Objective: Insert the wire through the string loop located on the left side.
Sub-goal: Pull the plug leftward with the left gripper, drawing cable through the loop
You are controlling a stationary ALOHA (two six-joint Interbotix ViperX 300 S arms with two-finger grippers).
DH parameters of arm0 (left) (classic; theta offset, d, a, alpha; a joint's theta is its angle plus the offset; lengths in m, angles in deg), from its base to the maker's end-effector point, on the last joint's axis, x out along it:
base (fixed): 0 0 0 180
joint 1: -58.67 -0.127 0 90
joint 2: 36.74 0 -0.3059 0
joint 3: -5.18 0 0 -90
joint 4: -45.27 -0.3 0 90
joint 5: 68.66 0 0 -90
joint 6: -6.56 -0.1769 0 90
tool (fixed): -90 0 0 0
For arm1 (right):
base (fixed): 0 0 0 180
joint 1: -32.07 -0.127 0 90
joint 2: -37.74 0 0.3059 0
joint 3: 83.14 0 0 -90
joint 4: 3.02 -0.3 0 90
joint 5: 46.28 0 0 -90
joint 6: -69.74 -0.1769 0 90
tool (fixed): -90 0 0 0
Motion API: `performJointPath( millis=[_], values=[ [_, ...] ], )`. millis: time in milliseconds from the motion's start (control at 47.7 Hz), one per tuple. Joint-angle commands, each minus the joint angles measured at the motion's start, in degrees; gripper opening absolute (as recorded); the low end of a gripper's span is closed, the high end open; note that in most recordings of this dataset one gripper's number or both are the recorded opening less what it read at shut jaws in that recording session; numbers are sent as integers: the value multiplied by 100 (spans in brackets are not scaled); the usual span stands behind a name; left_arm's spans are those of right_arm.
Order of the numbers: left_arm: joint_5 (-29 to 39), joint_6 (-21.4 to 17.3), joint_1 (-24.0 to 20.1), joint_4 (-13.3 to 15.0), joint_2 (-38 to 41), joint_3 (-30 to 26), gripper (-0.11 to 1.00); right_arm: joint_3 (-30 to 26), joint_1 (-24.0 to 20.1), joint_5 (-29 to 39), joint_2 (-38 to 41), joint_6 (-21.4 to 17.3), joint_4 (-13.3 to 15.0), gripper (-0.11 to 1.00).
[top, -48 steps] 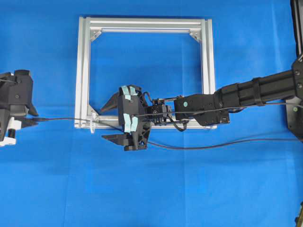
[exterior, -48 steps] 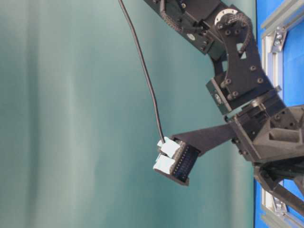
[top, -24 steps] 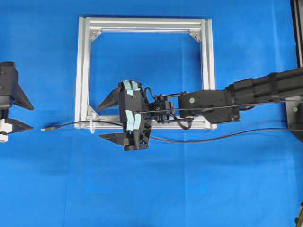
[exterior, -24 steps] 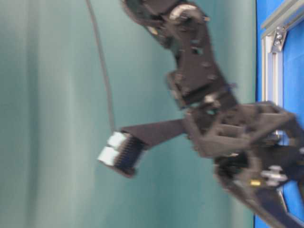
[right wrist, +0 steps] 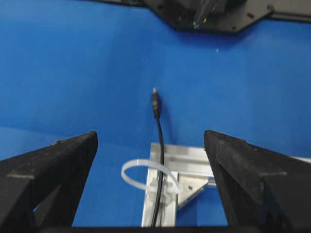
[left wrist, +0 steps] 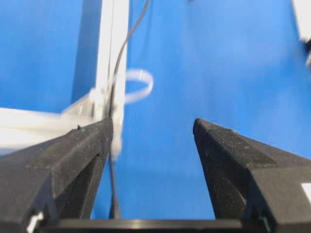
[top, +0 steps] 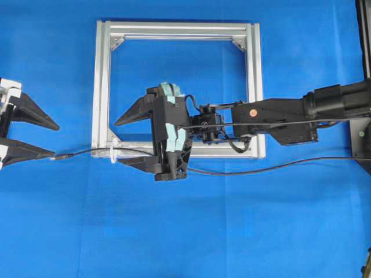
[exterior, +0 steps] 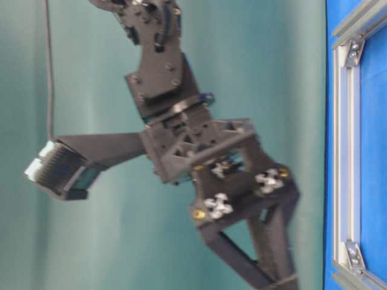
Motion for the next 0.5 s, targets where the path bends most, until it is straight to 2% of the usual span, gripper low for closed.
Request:
performJointPath(
  millis=[0, 84, 210, 483],
  values=[
    [-413, -18, -18, -44, 70, -70, 60, -35, -9, 0, -246, 9, 18, 92],
    [-615, -79, -18, -141, 70, -70, 60, -35, -9, -9, -246, 9, 18, 92],
    [-659, -246, -44, -141, 70, -70, 60, -35, -9, -9, -246, 9, 18, 92],
    [-677, -255, -132, -141, 70, -70, 60, -35, -9, -9, -246, 9, 9, 92]
  ],
)
